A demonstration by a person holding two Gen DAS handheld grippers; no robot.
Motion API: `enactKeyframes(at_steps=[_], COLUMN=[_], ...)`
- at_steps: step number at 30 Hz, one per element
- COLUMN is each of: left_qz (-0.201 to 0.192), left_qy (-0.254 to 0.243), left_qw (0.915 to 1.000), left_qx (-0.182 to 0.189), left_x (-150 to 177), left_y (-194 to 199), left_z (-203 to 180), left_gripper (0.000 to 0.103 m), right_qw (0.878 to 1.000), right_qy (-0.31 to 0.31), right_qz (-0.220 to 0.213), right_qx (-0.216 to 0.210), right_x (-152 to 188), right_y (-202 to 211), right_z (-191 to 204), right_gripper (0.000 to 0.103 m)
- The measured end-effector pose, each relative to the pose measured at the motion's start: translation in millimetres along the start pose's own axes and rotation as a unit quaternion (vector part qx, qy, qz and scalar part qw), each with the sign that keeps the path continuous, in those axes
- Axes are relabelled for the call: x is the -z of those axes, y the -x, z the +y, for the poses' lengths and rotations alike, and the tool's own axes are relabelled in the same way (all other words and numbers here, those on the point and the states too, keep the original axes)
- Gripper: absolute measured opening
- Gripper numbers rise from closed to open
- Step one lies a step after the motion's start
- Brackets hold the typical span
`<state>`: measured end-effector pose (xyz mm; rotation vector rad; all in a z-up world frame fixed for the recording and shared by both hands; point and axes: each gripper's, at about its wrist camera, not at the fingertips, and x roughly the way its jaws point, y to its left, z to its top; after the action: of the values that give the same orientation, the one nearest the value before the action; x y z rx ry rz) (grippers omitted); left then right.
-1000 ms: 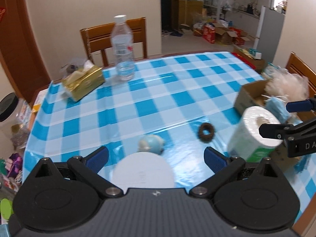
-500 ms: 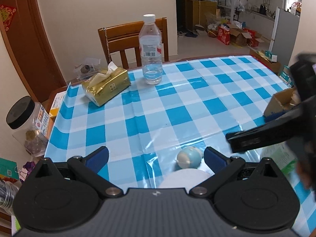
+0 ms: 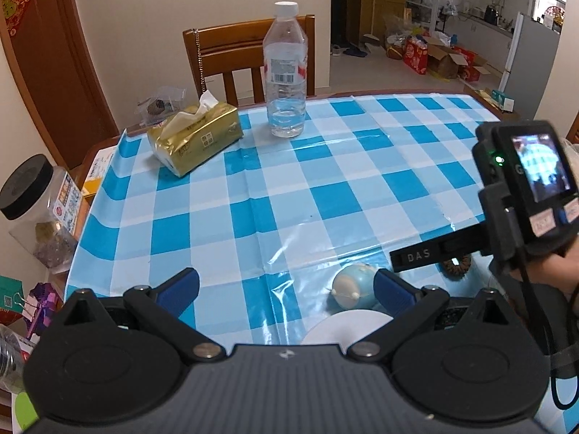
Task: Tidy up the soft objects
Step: 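Move both open grippers back to the table, right gripper toward the brown scrunchie, then close the right gripper on the brown scrunchie while the left gripper grasps the blue figurine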
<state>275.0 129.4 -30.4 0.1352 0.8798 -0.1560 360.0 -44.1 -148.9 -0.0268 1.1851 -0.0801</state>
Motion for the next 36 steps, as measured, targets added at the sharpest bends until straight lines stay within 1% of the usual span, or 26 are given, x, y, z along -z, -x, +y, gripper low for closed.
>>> enactKeyframes(at_steps=[1, 3, 6, 10, 15, 19, 25, 31, 34, 36], left_qz=[-0.001, -0.002, -0.001, 0.000, -0.001, 0.001, -0.003, -0.012, -0.018, -0.020], left_qy=[-0.001, -0.004, -0.006, -0.014, -0.025, -0.023, -0.025, -0.034, -0.031, -0.027], left_qw=[1.0000, 1.0000, 1.0000, 0.9999, 0.9997, 0.9997, 0.9994, 0.9987, 0.9982, 0.9979], left_qx=[0.001, 0.003, 0.004, 0.004, 0.005, 0.012, 0.025, 0.036, 0.047, 0.055], left_x=[-0.1, -0.1, 0.0, -0.5, 0.5, 2.6, 3.8, 3.3, 4.1, 4.9], left_y=[-0.1, 0.0, -1.1, -1.3, -1.8, -5.5, -9.1, -11.7, -11.6, -12.2], left_z=[-0.7, -2.3, -2.9, -3.0, -3.8, -3.3, -2.6, -2.1, -2.7, -3.1], left_gripper=[0.102, 0.102, 0.102, 0.102, 0.102, 0.102, 0.102, 0.102, 0.102, 0.102], right_qw=[1.000, 0.999, 0.997, 0.995, 0.997, 0.998, 0.996, 0.990, 0.989, 0.991], right_qy=[-0.011, -0.026, -0.032, -0.021, -0.008, 0.023, 0.037, 0.083, 0.077, 0.069], right_qz=[0.013, 0.026, 0.045, 0.047, 0.041, 0.047, 0.069, 0.103, 0.112, 0.104], right_qx=[-0.011, -0.027, -0.055, -0.086, -0.058, -0.034, -0.039, -0.052, -0.051, -0.050], right_x=[-0.3, 0.5, 1.9, 2.1, 2.4, 1.7, 0.6, -5.3, -7.6, -4.8], right_y=[-3.9, -8.0, -10.9, -7.2, -8.7, -12.6, -12.5, -16.7, -18.1, -16.3], right_z=[-2.6, -5.1, -3.1, -0.5, -3.0, 2.1, 6.1, 9.0, 11.5, 12.3], right_gripper=[0.103, 0.103, 0.103, 0.103, 0.103, 0.103, 0.103, 0.103, 0.103, 0.103])
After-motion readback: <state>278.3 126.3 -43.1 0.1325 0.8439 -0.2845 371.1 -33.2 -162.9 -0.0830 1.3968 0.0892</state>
